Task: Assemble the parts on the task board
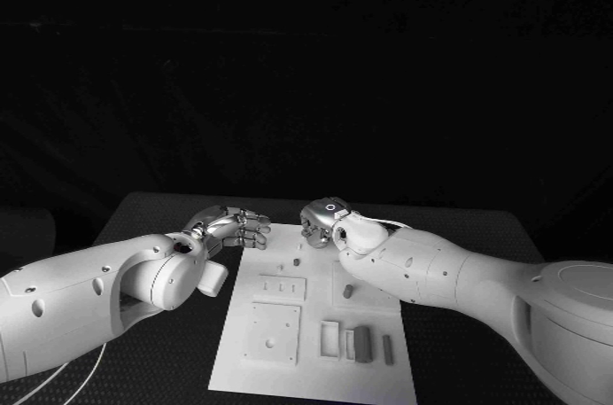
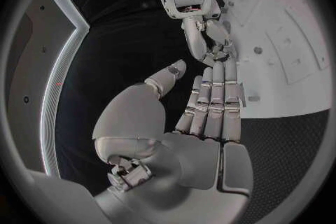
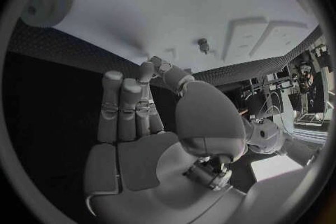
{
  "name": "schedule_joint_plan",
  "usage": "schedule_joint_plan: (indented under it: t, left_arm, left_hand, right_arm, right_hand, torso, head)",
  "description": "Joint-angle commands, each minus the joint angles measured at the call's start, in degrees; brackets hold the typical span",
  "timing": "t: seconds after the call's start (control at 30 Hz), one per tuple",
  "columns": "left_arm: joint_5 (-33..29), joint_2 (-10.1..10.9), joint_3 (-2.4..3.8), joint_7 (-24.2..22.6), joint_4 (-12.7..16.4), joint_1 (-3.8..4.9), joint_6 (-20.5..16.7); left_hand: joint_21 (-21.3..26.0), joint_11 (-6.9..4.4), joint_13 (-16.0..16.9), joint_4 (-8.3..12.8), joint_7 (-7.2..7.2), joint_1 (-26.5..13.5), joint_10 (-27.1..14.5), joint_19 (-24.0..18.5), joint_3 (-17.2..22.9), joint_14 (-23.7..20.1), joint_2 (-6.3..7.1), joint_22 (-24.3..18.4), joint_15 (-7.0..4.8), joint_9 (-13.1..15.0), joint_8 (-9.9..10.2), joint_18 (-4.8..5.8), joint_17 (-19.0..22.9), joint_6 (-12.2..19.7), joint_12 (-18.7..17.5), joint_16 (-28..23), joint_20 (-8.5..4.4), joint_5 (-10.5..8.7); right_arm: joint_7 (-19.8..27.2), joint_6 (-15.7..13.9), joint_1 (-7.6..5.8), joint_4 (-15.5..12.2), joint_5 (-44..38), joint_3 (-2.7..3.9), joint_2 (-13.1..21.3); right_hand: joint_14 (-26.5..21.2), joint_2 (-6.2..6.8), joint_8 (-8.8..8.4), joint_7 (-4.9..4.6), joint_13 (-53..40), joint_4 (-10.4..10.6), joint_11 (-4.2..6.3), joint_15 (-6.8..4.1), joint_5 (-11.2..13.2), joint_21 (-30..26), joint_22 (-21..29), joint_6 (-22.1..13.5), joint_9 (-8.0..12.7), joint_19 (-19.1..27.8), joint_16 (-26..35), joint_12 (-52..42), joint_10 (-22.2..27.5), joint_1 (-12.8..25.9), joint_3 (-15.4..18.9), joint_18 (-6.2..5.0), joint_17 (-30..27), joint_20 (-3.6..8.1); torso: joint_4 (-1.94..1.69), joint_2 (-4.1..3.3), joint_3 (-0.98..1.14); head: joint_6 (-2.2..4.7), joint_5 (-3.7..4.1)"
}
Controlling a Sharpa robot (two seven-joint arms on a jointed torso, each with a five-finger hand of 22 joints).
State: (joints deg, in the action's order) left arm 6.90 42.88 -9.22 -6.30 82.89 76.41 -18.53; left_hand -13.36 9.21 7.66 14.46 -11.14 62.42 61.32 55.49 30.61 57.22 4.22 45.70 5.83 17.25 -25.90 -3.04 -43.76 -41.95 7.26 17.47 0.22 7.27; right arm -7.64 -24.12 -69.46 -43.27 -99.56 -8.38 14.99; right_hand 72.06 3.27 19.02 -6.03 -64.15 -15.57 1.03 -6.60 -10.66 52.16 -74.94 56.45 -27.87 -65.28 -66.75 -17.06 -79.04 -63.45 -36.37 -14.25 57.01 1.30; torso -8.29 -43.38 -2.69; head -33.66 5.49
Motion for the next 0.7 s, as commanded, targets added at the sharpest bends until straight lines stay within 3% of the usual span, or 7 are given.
schedule_joint_plan:
  t: [0.03,0.7]
  left_arm:
    - [0.2,-0.2,0.07,-0.4,0.0,0.08,0.6]
    - [0.2,-0.4,0.08,-0.3,0.0,0.15,0.7]
  left_hand:
    - [0.4,0.01,0.1,-0.2,-1.09,-0.5,-0.4,-0.2,0.1,0.0,0.15,0.1,0.1,0.1,0.2,-0.63,-0.1,0.4,-0.3,-0.3,-0.04,-0.25]
    - [0.4,0.0,0.1,-0.2,-1.06,-0.5,-0.5,-0.2,0.1,0.0,0.17,0.1,0.11,0.1,0.3,-0.62,-0.2,0.4,-0.4,-0.4,-0.03,-0.25]
  right_arm:
    - [0.0,1.2,0.02,0.3,-0.2,-0.01,-0.2]
    - [0.5,1.6,0.02,0.5,0.6,-0.02,-0.7]
  right_hand:
    - [0.1,-0.17,0.4,0.64,0.1,0.0,-0.04,-0.21,-0.3,0.4,-1.2,1.7,-2.2,0.1,-0.3,0.3,-0.4,0.0,-0.4,-0.75,-0.1,0.19]
    - [-0.2,0.26,0.1,0.5,0.3,-0.1,-0.18,-0.12,-0.2,0.3,-1.1,1.3,-2.2,0.4,-0.2,0.7,-0.2,0.2,-0.5,-0.75,-0.3,0.12]
  torso:
    - [0.01,-0.05,-0.06]
    - [0.02,-0.11,-0.11]
  head:
    - [0.03,0.01]
    - [-0.02,-0.13]
